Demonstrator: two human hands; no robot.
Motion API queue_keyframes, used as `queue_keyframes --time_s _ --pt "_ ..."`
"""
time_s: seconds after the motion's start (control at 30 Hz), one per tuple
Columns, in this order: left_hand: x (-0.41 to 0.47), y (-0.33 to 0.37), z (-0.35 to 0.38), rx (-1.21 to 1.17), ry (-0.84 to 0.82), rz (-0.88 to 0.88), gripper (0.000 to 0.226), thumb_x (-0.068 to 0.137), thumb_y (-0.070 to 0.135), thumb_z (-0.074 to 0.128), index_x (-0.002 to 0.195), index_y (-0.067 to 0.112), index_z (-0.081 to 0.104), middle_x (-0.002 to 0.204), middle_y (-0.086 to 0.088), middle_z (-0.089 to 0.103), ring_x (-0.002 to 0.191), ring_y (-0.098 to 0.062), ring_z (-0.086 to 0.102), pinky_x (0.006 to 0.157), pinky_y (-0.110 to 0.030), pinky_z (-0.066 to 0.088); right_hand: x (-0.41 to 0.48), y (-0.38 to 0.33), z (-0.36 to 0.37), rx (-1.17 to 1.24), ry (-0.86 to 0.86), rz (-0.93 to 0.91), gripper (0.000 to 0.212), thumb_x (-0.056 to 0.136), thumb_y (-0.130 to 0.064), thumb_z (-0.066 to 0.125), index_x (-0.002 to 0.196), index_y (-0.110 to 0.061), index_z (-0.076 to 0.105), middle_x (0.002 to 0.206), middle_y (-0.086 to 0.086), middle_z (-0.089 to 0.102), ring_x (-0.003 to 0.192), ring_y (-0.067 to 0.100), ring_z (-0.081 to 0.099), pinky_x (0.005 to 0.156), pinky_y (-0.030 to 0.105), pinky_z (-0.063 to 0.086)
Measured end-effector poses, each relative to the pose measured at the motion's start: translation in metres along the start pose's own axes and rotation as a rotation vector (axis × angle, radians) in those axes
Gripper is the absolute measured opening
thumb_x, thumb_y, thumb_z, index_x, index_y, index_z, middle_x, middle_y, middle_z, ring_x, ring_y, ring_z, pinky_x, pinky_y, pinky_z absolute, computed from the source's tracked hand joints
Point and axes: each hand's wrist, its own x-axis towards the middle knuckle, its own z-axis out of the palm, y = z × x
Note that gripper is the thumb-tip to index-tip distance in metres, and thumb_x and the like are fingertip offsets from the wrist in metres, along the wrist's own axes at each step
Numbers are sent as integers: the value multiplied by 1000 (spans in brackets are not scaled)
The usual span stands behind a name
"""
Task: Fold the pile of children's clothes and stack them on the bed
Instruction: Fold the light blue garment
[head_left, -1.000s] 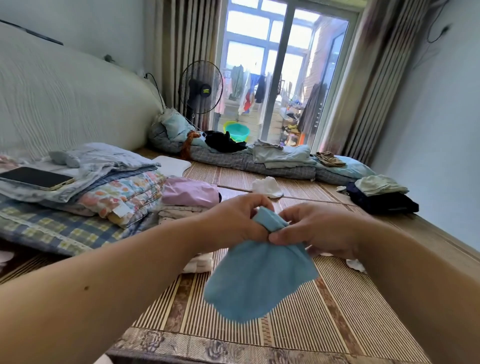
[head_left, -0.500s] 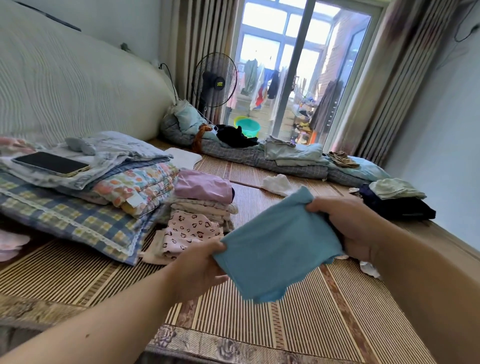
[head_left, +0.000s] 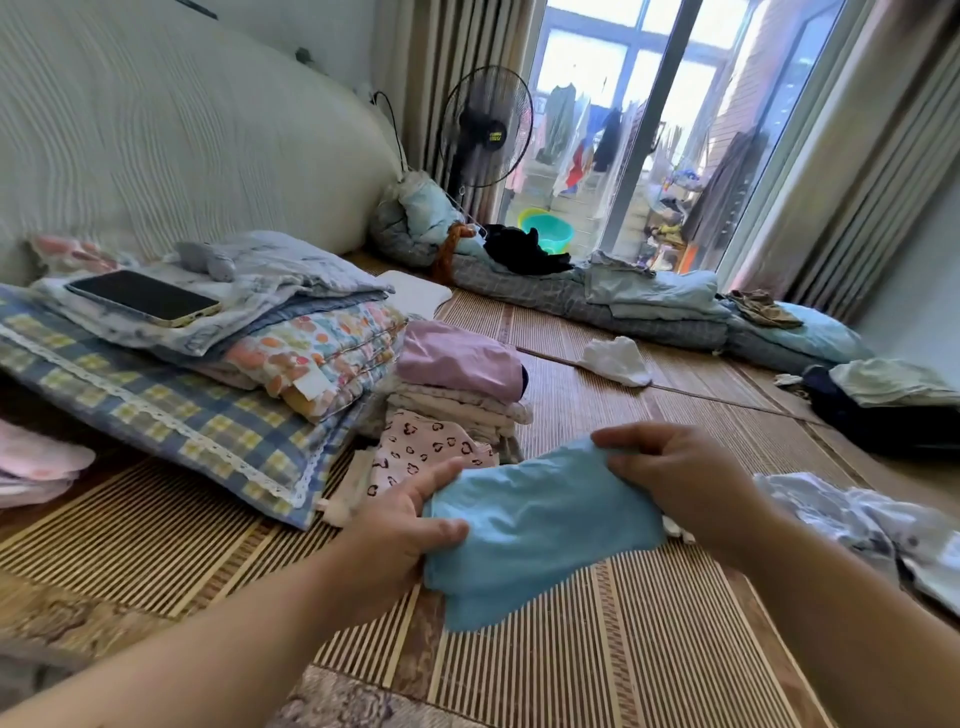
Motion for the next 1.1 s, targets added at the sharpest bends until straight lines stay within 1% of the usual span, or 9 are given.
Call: queue_keyframes --time_s 0.2,0.33,0.53,0.6,0.67,0.73,0.83,0.97,1.1 --pt "34 54 -49 650 174 129 100 57 25 69 149 30 29 140 -1 47 117 -23 57 101 -43 47 52 24 41 132 -79 25 58 79 6 69 129 -20 59 116 -4 64 101 15 64 93 39 54" --pt "72 80 -70 917 210 84 97 61 18 56 152 28 24 149 -3 37 114 -19 55 102 -43 46 92 40 78 128 -87 -6 66 82 1 67 140 -22 47 131 -2 56 113 18 59 100 44 49" --pt "118 66 -88 1388 348 -176 89 80 13 55 153 34 9 156 -12 24 108 -26 57 82 -32 52 120 68 103 -36 -128 51 63 85 -6 65 138 -31 43 109 -11 59 77 -2 50 66 17 41" --pt "123 57 -84 1437 379 -190 83 81 16 54 152 35 17 159 -10 11 112 -26 55 71 -25 51 120 82 97 -102 -89 69 64 86 -13 67 142 -25 41 117 -9 55 92 3 54 75 19 45" --pt "123 47 -70 1483 396 -101 75 82 19 55 150 34 26 160 -6 8 136 -28 35 90 -27 45 117 91 86 -191 -40 65 66 87 -21 68 145 -25 37 140 -1 48 122 16 50 96 30 44" --pt "124 37 -46 1516 348 43 68 82 20 57 145 34 36 158 -2 15 139 -26 30 102 -33 39 110 102 67 -213 0 42 65 87 -24 68 144 -27 38 143 1 48 118 13 54 96 31 46" --pt "130 14 0 1469 183 199 61 81 20 60 138 37 44 154 5 24 138 -19 33 107 -34 37 96 120 32 -229 29 17 59 87 -23 67 141 -27 43 126 4 60 65 -2 58 62 18 50" --pt "152 -32 83 1464 -35 277 60 85 25 61 139 40 42 155 7 23 141 -14 27 111 -30 29 69 155 -23 -368 110 2 57 86 -27 67 139 -28 45 140 -3 48 109 10 58 94 34 51" --pt "187 -82 156 1539 -169 236 62 86 31 59 143 39 36 157 8 19 143 -17 25 112 -34 29 52 203 -71 -496 176 36 56 86 -26 65 139 -27 46 144 -7 44 131 10 42 108 28 36"
